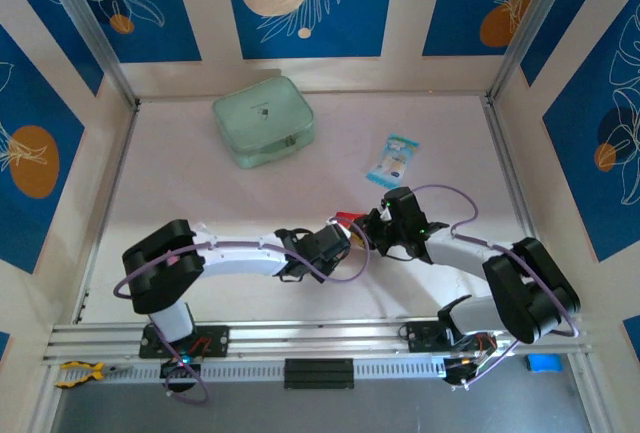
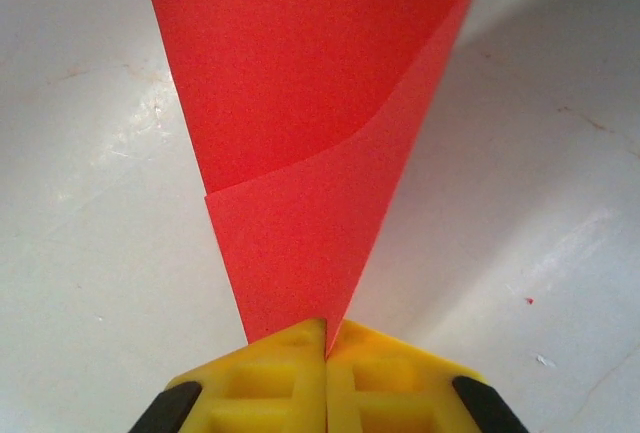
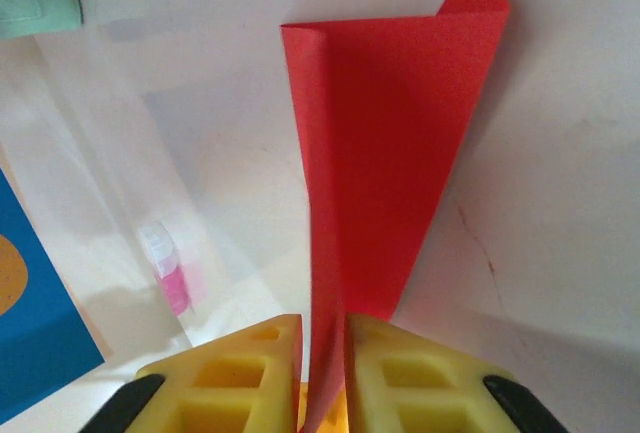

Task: Fold a paper plane with a square sheet of paper (pick it up from the middle)
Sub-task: Fold the wing for the fifth time at the center of the table.

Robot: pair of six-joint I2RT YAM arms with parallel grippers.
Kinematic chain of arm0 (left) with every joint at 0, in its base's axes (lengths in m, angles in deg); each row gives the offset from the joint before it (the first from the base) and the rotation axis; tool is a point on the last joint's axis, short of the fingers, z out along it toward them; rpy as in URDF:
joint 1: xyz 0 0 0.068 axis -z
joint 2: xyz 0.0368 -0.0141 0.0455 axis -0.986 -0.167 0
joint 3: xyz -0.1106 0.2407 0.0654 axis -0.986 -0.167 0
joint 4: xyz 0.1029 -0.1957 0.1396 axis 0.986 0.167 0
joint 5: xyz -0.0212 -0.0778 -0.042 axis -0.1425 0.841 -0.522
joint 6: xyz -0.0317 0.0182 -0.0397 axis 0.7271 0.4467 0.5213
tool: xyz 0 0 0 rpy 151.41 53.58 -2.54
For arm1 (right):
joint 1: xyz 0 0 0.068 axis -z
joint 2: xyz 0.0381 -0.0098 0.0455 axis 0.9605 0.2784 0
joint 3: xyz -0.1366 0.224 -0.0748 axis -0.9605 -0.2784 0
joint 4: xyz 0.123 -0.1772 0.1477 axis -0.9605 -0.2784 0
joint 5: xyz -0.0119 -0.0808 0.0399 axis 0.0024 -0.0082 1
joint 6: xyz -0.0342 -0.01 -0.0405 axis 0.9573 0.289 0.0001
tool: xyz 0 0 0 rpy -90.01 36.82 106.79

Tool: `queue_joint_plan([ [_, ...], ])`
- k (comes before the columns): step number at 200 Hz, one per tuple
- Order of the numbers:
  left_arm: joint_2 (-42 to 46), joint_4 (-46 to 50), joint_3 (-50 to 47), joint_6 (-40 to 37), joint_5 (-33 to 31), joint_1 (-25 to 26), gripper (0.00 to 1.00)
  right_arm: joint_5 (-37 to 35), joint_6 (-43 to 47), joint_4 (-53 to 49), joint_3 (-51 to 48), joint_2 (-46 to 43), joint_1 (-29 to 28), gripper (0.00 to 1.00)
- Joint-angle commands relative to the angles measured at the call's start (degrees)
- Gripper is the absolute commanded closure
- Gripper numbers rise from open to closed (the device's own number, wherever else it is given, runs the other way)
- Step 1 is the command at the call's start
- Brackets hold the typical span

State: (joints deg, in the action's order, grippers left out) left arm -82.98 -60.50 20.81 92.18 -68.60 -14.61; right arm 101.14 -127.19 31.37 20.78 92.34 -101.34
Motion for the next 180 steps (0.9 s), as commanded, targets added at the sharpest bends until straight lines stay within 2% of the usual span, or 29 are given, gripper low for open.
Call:
queue_joint_plan([
  [1, -1.0, 0.9, 0.5, -0.2, -1.3, 0.3, 0.96, -1.3, 1.9, -4.1, -1.0, -3.7, 1.1, 0.74],
  [30, -0.8, -0.2, -0.2, 0.4, -0.2, 0.1, 0.98, -3.2, 4.2, -9.8, -1.3, -9.0, 2.6, 0.62],
  [68, -0.4, -2.3, -1.4, 1.0, 3.1, -0.9, 0.99, -4.9, 6.4, -15.2, -2.7, -16.6, 4.8, 0.55],
  [120, 0.3, -7.1, -4.1, 2.5, 11.3, -4.1, 0.99, -2.6, 8.3, -15.1, -4.5, -20.2, 6.5, 0.54],
  [180, 0.7, -15.1, -7.8, 5.1, 25.5, -9.4, 0.99, -0.7, 8.7, -12.2, -5.4, -19.0, 6.6, 0.54],
])
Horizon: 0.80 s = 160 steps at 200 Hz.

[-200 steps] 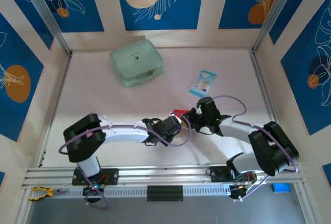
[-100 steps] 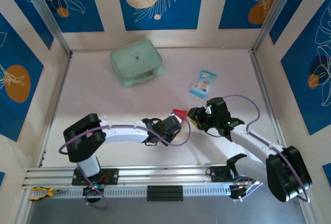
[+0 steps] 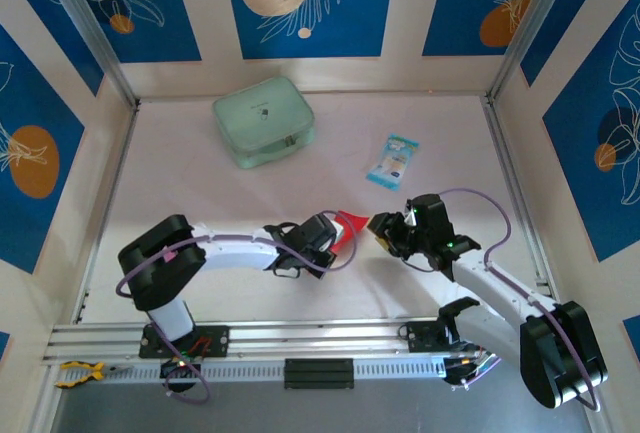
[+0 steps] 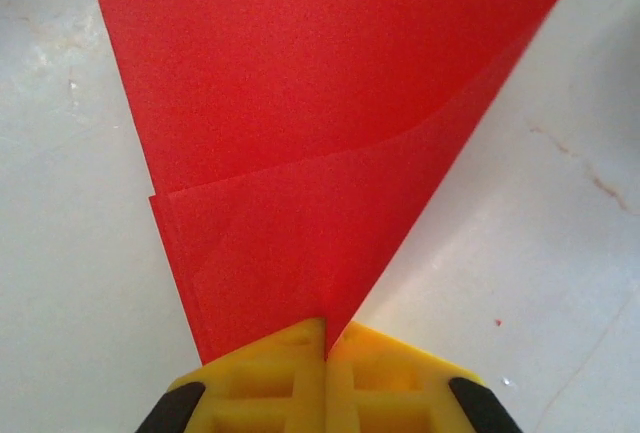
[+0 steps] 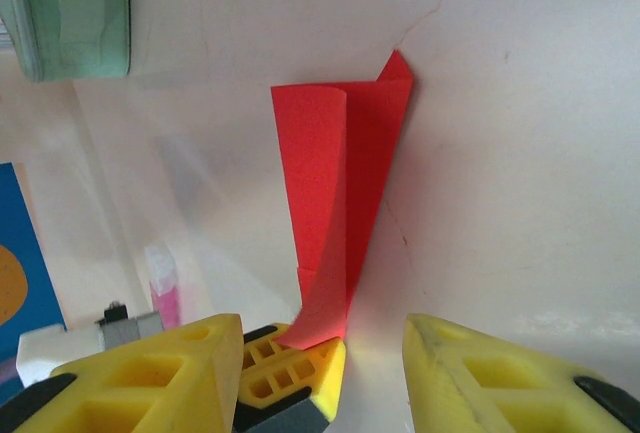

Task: Fold a paper plane with a square sheet of paper (pick it up from the middle)
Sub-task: Fold the wing for the fifth time at the center of the table.

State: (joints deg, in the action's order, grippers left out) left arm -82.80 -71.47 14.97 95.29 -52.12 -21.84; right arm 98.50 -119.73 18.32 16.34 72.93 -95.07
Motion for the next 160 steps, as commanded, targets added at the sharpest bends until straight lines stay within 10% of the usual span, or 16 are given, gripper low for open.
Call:
queue_joint_plan([
  [1, 0.5, -4.3, -2.0, 2.0, 9.4, -2.2, 0.99, 2.0, 1.2, 0.9, -1.0, 0.4, 0.3, 0.54],
  [160, -6.4, -21.7, -4.8, 13.6, 36.7, -11.4, 0.98, 10.8, 11.7, 13.8, 2.2, 14.5, -3.7, 0.76],
])
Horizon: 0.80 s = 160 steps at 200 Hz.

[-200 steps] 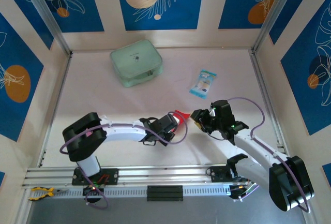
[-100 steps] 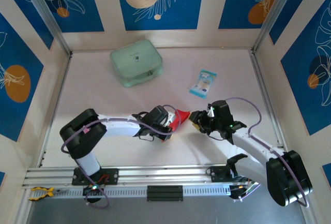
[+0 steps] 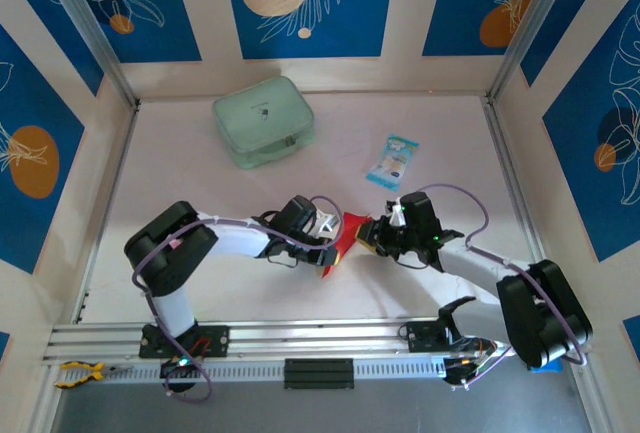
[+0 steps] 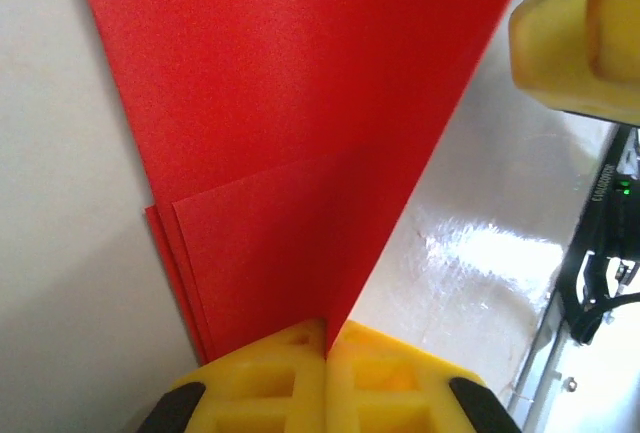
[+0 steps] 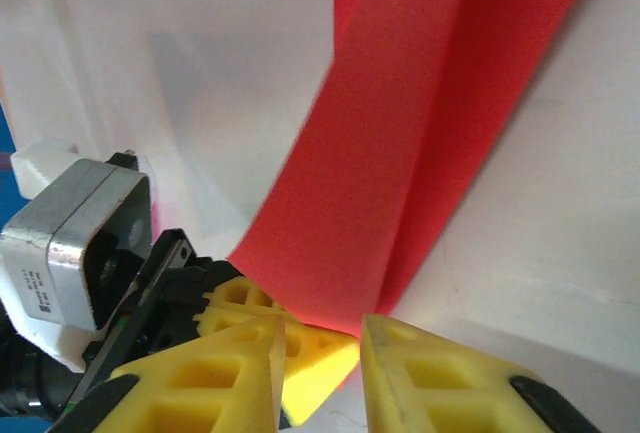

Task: Fold a paper plane with a square sheet of paper (pick it up from the middle)
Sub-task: Fold the wing for the fifth time at the center of the table.

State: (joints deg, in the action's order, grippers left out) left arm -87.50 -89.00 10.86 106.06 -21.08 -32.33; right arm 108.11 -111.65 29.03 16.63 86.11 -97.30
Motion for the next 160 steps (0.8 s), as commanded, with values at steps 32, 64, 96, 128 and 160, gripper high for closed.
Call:
queue_joint_plan([
  [32, -4.2, -9.2, -1.1, 7.0, 8.8, -1.4, 0.98, 1.6, 5.6, 4.4, 2.4, 3.6, -2.5, 0.77],
  [64, -6.1, -13.3, -1.6, 10.2, 10.8, -2.0, 0.98, 3.6, 5.8, 5.7, 3.3, 6.4, -2.6, 0.77],
  [96, -6.7, -15.6, -2.1, 12.1, 11.6, -2.4, 0.98, 4.9, 5.9, 7.1, 4.0, 9.1, -2.3, 0.78],
  [128, -7.0, -17.5, -1.8, 14.8, 13.0, -2.8, 0.99, 4.4, 5.3, 8.0, 3.6, 10.2, -1.7, 0.78],
  [160, -8.4, -21.4, -2.4, 18.6, 13.6, -3.2, 1.0, 6.1, 5.4, 9.1, 3.2, 10.8, -0.5, 0.78],
])
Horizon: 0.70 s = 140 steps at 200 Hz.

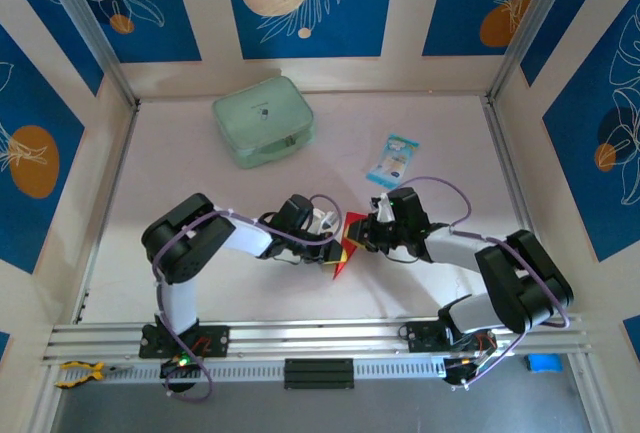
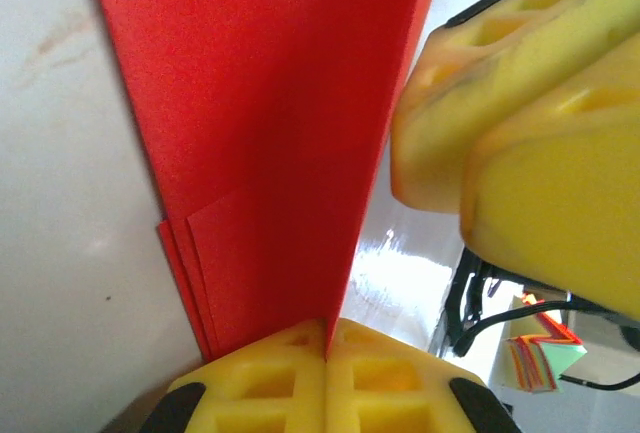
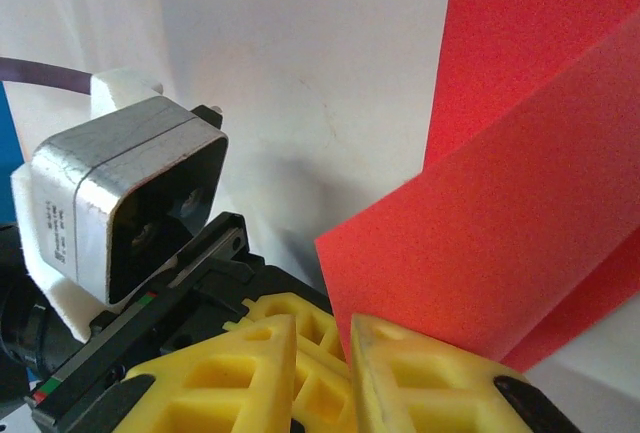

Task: Fold a paper plane with a square sheet of paper (pick it up from the middle)
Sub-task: Fold the wing for the fifth time at the center of the table.

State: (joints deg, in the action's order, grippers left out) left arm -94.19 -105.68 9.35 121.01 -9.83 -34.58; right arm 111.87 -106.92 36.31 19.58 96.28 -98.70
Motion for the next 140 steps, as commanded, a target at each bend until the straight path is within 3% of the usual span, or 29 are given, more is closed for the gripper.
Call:
queue_joint_plan([
  [1, -1.8, -4.8, -0.9, 3.8, 2.3, -0.9, 1.0, 2.4, 0.7, 1.8, 0.3, 0.6, 0.9, 0.78],
  [140, -3.5, -11.7, -4.0, 10.3, 2.1, -2.0, 1.0, 5.8, 2.1, 5.0, 1.9, 8.0, 4.7, 0.85],
])
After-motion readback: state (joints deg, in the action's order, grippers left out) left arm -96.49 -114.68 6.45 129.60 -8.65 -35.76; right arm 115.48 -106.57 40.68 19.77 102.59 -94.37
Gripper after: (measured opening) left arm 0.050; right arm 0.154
